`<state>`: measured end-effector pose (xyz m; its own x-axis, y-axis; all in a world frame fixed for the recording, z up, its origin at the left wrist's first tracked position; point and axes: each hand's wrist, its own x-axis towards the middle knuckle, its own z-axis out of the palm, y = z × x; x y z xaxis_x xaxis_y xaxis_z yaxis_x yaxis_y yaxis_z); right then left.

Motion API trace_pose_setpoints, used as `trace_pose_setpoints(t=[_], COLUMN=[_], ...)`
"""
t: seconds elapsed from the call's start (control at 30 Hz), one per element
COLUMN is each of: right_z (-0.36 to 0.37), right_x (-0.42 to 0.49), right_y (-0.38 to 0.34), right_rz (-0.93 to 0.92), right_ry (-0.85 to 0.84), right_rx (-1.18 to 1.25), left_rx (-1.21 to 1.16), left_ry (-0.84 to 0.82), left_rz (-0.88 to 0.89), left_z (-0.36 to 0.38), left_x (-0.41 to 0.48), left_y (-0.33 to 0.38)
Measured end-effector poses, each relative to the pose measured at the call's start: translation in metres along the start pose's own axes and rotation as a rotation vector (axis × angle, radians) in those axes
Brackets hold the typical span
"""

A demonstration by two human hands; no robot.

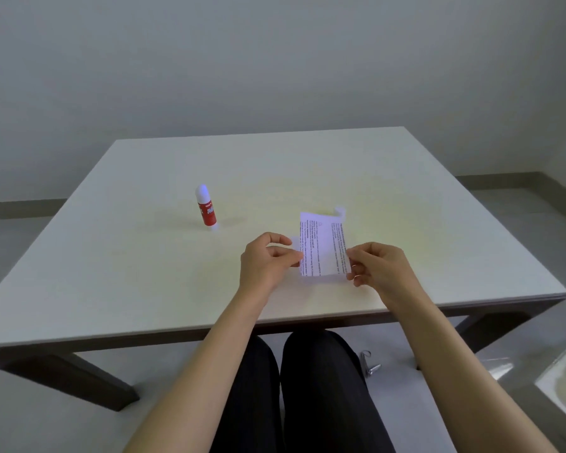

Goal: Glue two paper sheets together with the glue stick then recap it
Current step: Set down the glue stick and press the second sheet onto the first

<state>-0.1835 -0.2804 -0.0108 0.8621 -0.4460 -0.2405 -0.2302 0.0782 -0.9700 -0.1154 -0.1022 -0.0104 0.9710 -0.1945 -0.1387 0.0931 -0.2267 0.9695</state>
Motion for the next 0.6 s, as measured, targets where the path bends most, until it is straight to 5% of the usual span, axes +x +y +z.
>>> trace_pose_setpoints(t=[0.23,0.6], right_z=[0.006,0.011], right_x=[0.016,0.018], right_y=[0.007,0.011], right_rz=[-0.073,-0.163], right_ry=[0.098,0.11], right_rx=[-0.392,-0.591], left_rx=[0.199,0.298], left_ry=[0.065,0.082], left_rz=[0.063,0.082], left_z=[0.002,0.005], left_x=[0.0,0.003], left_y=[-0.012,-0.021])
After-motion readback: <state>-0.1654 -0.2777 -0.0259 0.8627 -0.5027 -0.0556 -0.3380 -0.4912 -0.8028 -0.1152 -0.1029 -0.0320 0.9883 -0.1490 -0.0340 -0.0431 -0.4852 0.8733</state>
